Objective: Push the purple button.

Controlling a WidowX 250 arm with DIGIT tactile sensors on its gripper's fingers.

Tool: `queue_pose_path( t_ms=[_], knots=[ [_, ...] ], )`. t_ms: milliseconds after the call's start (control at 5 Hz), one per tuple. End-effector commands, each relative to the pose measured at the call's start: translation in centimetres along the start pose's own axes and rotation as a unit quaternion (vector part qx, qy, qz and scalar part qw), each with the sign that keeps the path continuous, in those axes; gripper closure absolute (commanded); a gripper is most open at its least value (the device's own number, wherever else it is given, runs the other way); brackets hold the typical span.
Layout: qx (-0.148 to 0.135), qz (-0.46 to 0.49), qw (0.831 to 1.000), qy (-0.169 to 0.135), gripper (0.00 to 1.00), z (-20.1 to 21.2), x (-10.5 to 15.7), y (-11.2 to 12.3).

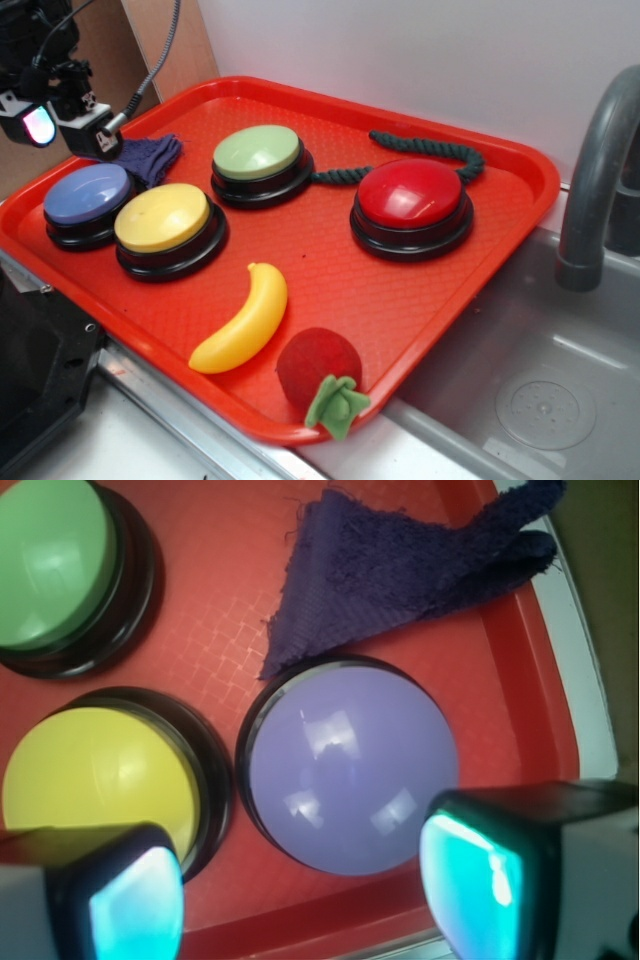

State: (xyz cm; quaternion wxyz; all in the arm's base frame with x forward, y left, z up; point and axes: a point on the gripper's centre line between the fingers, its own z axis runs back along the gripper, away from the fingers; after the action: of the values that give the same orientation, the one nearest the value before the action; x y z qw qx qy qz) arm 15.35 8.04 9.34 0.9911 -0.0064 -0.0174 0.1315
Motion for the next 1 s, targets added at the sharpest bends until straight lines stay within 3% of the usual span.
queue_pose_path(
  t_ms=[0, 200, 800],
  knots=[
    [0.01, 0.061, 0.998, -0.006, 0.0, 0.0, 0.1, 2.7],
    [0.011, 0.078, 0.997, 0.006, 0.0, -1.3, 0.2, 3.8],
    [0.015, 0.065, 0.998, 0.014, 0.0, -4.6, 1.1, 3.6]
  ],
)
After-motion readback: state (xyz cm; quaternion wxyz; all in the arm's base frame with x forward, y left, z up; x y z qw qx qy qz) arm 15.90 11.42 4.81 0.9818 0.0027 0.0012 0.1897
